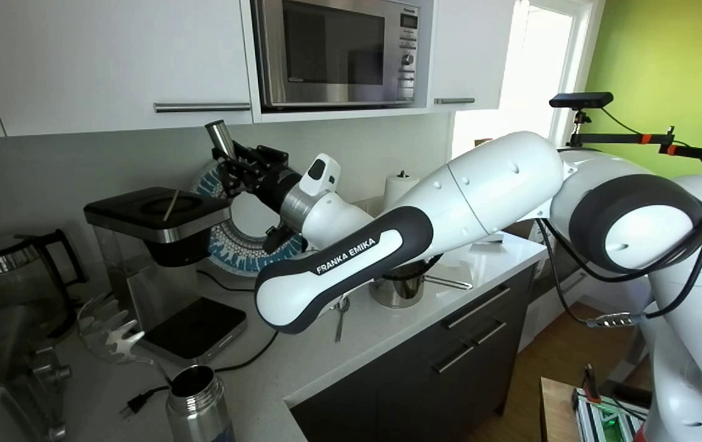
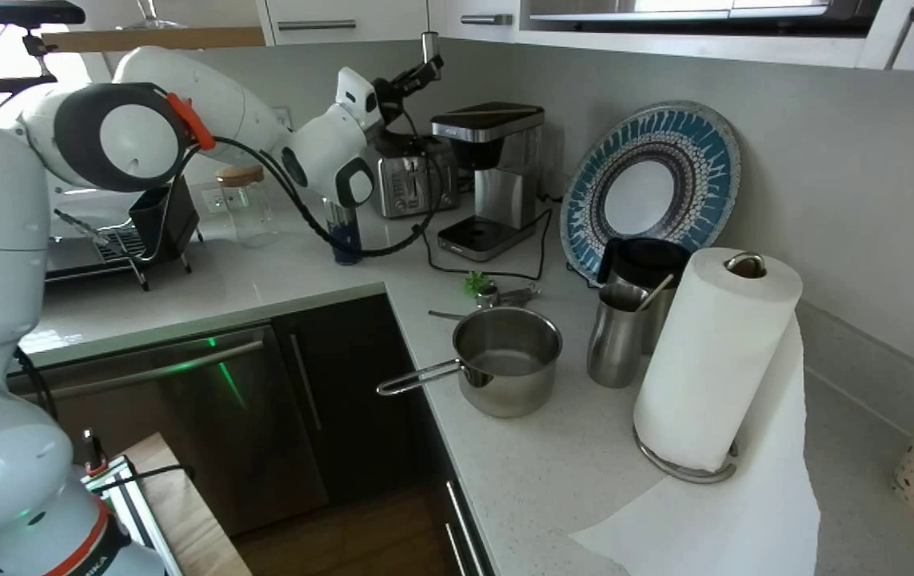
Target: Pick up the silver object from the bottom of the coffee machine and put it on top of the coffee machine
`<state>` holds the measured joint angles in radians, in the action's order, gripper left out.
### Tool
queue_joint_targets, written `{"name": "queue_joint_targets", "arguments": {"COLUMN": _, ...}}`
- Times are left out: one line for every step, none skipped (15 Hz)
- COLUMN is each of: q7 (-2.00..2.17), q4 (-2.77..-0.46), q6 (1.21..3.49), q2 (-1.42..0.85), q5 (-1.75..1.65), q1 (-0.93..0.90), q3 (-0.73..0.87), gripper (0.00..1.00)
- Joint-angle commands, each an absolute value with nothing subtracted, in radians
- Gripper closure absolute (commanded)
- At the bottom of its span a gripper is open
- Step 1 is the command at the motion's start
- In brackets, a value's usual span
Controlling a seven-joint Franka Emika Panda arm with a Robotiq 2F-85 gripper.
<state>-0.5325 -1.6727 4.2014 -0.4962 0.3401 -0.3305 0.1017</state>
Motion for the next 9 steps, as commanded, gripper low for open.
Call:
{"name": "queue_joint_targets", "arguments": {"q7": -0.542, "q4": -1.678, "q6": 4.204, "q2": -0.495, "q5": 0.334, "q1": -0.303, "q3": 0.067, "gripper": 0.64}}
{"name": "queue_joint_targets", "arguments": {"q7": -0.541, "q4": -1.682, "q6": 4.204, "q2": -0.496, "q5": 0.334, "q1": -0.303, "q3": 0.065, "gripper": 0.89}}
{"name": "queue_joint_targets", "arguments": {"q7": -0.527, "q4": -1.649, "q6": 4.234, "q2": -0.523, "q5": 0.342, "q1": -0.295, "q3": 0.065, "gripper": 0.89}}
{"name": "queue_joint_targets", "arguments": {"q7": -0.52, "q4": -1.629, "q6": 4.25, "q2": -0.539, "q5": 0.34, "q1": -0.287, "q3": 0.065, "gripper": 0.89}}
{"name": "queue_joint_targets", "arguments": {"q7": -0.497, "q4": -1.607, "q6": 4.269, "q2": -0.557, "q5": 0.31, "q1": -0.273, "q3": 0.066, "gripper": 0.89}}
{"name": "queue_joint_targets", "arguments": {"q7": -0.451, "q4": -1.534, "q6": 4.218, "q2": -0.584, "q5": 0.299, "q1": -0.308, "q3": 0.134, "gripper": 0.89}}
{"name": "queue_joint_targets", "arguments": {"q7": -0.412, "q4": -1.525, "q6": 4.237, "q2": -0.603, "q5": 0.267, "q1": -0.284, "q3": 0.124, "gripper": 0.89}}
{"name": "queue_joint_targets", "arguments": {"q7": -0.386, "q4": -1.514, "q6": 4.263, "q2": -0.621, "q5": 0.245, "q1": -0.237, "q3": 0.072, "gripper": 0.89}}
{"name": "queue_joint_targets", "arguments": {"q7": -0.362, "q4": -1.481, "q6": 4.252, "q2": -0.645, "q5": 0.235, "q1": -0.227, "q3": 0.071, "gripper": 0.89}}
